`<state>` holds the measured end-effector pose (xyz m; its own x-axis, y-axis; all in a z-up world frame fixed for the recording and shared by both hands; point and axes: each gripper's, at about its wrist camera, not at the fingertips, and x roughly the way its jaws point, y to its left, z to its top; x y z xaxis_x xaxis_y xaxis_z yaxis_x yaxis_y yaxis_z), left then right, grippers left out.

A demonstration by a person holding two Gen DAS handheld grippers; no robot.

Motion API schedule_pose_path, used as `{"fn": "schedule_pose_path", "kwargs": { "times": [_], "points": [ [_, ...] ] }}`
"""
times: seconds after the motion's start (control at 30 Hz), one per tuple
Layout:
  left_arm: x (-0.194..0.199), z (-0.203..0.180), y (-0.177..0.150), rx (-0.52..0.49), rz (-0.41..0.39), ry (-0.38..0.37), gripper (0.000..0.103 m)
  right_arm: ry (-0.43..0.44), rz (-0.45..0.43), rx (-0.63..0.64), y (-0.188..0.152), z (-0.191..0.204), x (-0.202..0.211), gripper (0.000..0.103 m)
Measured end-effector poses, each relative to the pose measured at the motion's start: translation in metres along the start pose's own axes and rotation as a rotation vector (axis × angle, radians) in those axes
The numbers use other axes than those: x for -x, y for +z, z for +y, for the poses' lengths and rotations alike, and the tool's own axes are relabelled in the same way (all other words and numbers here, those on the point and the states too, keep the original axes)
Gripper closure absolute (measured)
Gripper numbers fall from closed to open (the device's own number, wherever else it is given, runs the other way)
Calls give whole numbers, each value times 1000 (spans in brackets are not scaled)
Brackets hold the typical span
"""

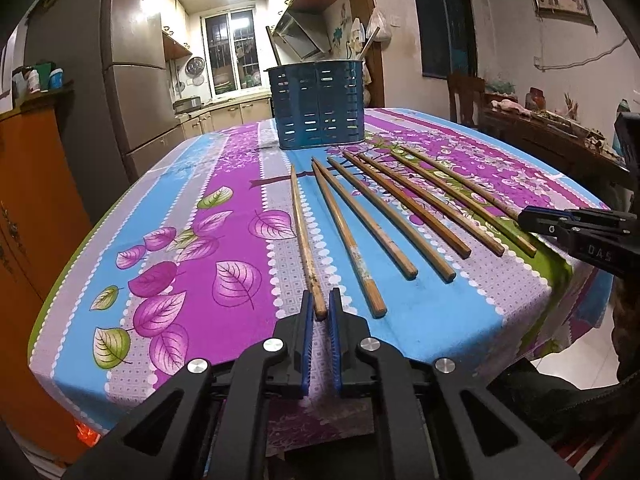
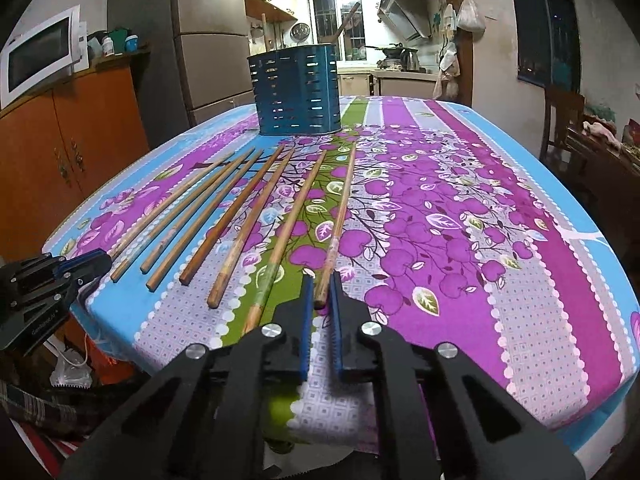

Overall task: Organize utensils
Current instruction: 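Grasp a chopstick with the left tool while the right tool grasps another, then lift and insert the left tool's chopstick into the holder while the right tool inserts its own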

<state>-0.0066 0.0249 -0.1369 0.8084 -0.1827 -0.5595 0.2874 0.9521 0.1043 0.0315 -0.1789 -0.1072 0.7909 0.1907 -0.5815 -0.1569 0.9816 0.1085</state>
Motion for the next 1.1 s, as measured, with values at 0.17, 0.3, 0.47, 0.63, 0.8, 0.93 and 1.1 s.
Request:
{"fn": "schedule_pose_path", "kwargs": {
  "times": [0.17, 0.3, 0.47, 0.63, 0.8, 0.93, 1.1],
  "points": [
    [1, 2, -1, 7, -8, -2, 95, -1, -7, -12, -1, -1, 0, 97],
    [1, 4, 0, 13, -11, 19, 96, 1, -9, -19, -1, -2, 1, 97],
    [12, 8, 6, 12, -47, 41, 96, -11, -30, -4, 2, -1, 9, 98],
    [31, 14, 23, 11, -115, 47, 96, -27, -92, 18, 16, 0, 29, 98],
    [53, 28, 57, 23, -220, 35, 96, -28, -195, 45, 49, -3, 57, 98],
    [60, 43, 86, 32, -290, 16, 96, -42, -267, 79, 79, -6, 67, 98],
    [62, 62, 123, 49, -345, -9, 96, -49, -324, 109, 117, -6, 71, 98]
  ]
}}
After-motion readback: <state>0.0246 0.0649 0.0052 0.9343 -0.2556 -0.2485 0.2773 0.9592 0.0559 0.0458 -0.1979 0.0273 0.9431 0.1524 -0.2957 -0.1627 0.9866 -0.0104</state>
